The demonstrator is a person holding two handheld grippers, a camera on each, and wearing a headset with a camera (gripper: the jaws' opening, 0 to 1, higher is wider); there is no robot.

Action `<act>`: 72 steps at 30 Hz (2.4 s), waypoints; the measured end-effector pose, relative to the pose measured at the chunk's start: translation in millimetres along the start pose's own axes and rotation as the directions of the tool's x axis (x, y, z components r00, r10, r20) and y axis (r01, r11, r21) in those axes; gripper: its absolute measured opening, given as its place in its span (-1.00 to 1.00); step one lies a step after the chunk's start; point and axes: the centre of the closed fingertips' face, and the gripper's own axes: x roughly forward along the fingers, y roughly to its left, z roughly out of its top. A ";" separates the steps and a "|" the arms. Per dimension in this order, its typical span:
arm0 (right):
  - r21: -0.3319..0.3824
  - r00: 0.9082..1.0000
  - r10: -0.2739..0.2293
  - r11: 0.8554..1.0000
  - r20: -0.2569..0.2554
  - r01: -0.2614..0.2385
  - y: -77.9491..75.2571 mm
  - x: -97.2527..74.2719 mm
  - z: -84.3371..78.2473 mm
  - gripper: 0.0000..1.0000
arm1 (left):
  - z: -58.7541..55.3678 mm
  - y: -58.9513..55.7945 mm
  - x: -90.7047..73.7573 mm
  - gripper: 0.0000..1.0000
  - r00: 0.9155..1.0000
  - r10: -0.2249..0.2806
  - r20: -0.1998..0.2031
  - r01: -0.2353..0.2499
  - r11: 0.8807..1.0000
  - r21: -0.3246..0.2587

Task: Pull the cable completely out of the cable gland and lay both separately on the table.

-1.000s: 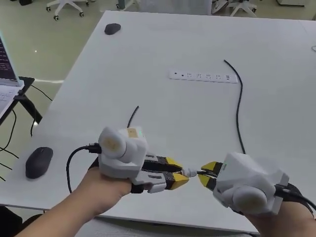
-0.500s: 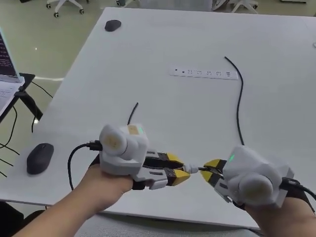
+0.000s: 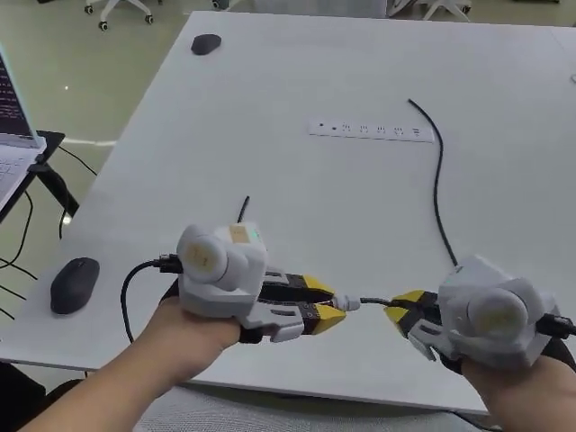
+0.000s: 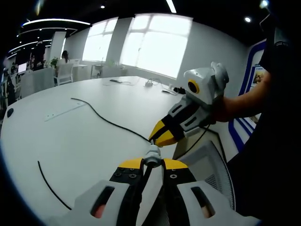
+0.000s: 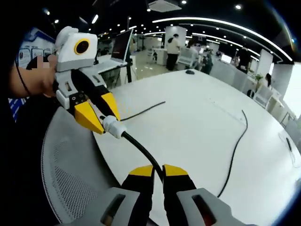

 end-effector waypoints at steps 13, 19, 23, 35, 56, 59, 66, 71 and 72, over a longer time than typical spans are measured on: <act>0.309 0.998 -0.032 0.950 -0.050 0.046 -22.4 1.7 -41.8 -0.98 | -0.5 -2.8 0.2 -0.70 1.000 -0.002 -0.002 0.002 1.000 0.014; 0.355 0.998 -0.025 0.934 -0.064 0.046 -20.2 3.7 -45.6 -0.98 | -2.1 -4.2 2.1 -0.70 1.000 -0.004 -0.014 0.005 1.000 0.023; 0.320 0.998 -0.026 0.946 -0.059 0.043 -20.1 3.1 -43.5 -0.98 | -2.3 -2.9 1.2 -0.70 1.000 -0.001 -0.015 0.002 1.000 0.010; 0.251 0.998 -0.006 0.968 -0.060 0.021 -13.5 1.4 -44.6 -0.95 | -1.8 -0.7 0.1 -0.69 1.000 0.001 -0.011 -0.001 0.999 -0.036; -0.202 0.997 0.078 0.977 0.023 -0.072 34.6 -6.2 21.1 -0.74 | -2.6 -2.4 -0.6 -0.69 1.000 0.000 -0.012 0.000 0.998 -0.065; -0.226 0.995 0.100 0.970 0.027 -0.092 42.2 -3.1 27.2 -0.76 | -2.5 -2.0 -0.8 -0.69 1.000 0.001 -0.011 -0.002 0.998 -0.068; -0.280 0.995 0.098 0.956 0.018 -0.089 45.9 -2.3 30.4 -0.86 | -3.7 -2.7 -0.4 -0.69 1.000 0.002 -0.015 -0.003 0.998 -0.064; -0.294 0.995 0.095 0.952 0.020 -0.085 45.1 -3.0 31.0 -0.93 | -4.7 -3.0 0.3 -0.69 1.000 0.002 -0.018 -0.003 0.998 -0.062; -0.294 0.995 0.094 0.952 0.021 -0.084 45.0 -2.8 30.8 -0.93 | -4.7 -3.0 0.4 -0.69 1.000 0.002 -0.018 -0.003 0.998 -0.062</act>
